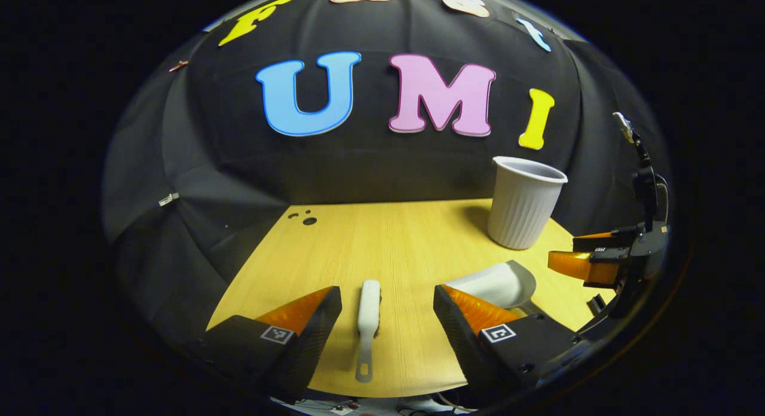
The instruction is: Pick up the small broom and dustpan from the desktop, sweep the trash into the dustpan with the broom, and then empty the trash into the garbage bin.
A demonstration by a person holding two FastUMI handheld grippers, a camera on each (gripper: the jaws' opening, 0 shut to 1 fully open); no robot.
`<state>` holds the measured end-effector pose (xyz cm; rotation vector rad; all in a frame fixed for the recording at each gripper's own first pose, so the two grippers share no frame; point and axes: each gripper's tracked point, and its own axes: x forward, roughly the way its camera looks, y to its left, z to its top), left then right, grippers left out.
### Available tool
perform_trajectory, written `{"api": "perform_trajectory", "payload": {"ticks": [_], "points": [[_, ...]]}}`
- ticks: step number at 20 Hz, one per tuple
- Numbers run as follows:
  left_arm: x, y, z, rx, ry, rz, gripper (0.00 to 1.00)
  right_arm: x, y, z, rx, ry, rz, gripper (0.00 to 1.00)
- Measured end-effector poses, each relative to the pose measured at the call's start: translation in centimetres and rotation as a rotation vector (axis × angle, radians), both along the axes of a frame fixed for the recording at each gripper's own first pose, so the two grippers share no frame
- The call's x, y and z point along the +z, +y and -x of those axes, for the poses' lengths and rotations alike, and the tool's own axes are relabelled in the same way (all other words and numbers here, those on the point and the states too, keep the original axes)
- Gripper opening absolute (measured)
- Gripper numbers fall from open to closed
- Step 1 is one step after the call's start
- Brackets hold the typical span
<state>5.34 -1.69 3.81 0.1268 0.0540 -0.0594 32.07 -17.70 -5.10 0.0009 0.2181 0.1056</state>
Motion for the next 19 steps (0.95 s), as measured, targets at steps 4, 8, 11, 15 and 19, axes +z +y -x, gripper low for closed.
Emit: {"api": "perform_trajectory", "payload": {"ticks": [4,8,11,15,19], "points": [[2.1,0.0,3.5,0.041,-0.123,-0.036,0.98,2.5,0.1,3.3,-0.03,-0.081,-0.016,0.99],[1.9,-1.3,7.6,0.013,-0.166,0.02,0.97,2.5,-0.4,6.7,-0.047,-0.147,-0.022,1.0],[0.0,-1.6,9.3,0.006,-0.147,0.037,0.98,-0.3,-0.4,8.4,-0.038,-0.117,-0.003,0.99],[-2.5,-1.7,10.3,-0.019,-0.106,0.053,0.98,-2.2,-0.8,10.2,-0.07,-0.088,-0.031,0.99],[-3.2,-1.7,10.3,-0.028,-0.09,0.065,0.98,-3.2,-1.2,11.5,-0.087,-0.072,-0.019,0.99]]}}
